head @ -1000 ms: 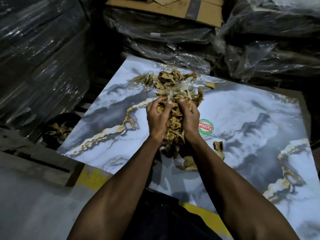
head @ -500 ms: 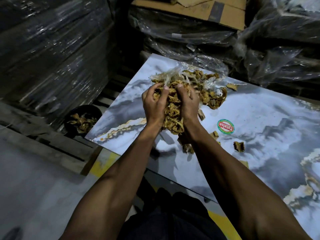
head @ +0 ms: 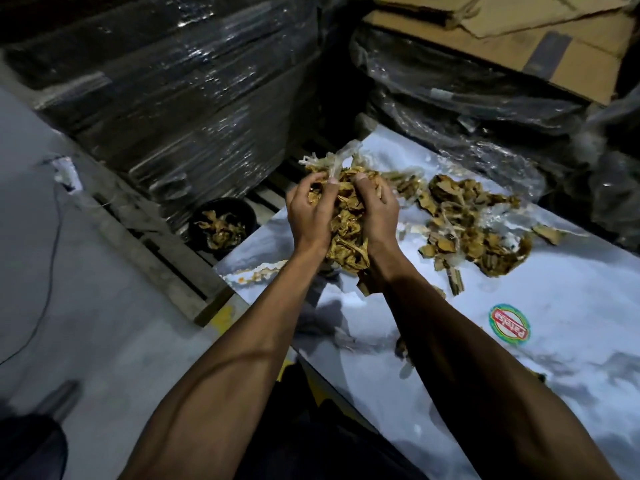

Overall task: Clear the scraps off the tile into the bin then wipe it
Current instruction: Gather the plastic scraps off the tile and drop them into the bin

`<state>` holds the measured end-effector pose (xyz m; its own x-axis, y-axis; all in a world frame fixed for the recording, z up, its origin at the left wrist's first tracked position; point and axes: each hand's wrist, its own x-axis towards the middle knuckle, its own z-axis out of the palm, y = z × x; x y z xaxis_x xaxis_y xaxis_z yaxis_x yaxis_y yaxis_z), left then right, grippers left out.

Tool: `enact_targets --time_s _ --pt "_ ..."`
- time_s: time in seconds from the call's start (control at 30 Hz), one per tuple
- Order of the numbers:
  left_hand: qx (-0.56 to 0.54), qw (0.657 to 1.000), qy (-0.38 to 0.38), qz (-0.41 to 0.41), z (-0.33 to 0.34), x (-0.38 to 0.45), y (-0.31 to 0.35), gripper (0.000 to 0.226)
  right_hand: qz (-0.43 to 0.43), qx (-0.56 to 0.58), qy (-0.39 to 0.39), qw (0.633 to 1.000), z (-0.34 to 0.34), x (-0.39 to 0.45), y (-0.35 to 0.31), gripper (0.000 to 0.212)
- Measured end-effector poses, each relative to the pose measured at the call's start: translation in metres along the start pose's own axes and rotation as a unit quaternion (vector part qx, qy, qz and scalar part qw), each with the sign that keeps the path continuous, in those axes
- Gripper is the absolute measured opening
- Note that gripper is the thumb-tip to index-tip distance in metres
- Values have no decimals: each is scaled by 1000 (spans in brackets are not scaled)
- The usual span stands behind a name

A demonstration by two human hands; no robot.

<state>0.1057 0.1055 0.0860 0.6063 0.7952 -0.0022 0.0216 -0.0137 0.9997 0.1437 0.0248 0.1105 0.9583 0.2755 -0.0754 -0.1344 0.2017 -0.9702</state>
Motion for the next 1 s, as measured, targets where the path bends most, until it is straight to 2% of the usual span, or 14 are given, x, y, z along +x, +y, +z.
enact_targets --time_s 0.17,0.27,0.5,0.6,0.8,0.93,1.0 --pt "-3 999 41 -18 -21 30 -9 51 31 11 -32 999 35 17 11 7" --pt "-13 997 56 -41 -38 52 -12 47 33 5 -54 998 61 30 21 10" --pt "-23 994 83 -60 -91 149 -33 62 43 -20 -94 994 160 84 58 16" --pt "-23 992 99 -72 -120 208 -48 63 56 -32 -87 994 215 114 78 12" --pt "-7 987 113 -114 -177 308 -65 45 99 -38 -80 991 317 165 128 16" --pt "46 990 93 -100 -205 363 -94 66 123 -53 -64 989 363 194 163 17" --pt "47 988 94 -116 -215 385 -109 60 117 -82 -64 988 380 207 181 14"
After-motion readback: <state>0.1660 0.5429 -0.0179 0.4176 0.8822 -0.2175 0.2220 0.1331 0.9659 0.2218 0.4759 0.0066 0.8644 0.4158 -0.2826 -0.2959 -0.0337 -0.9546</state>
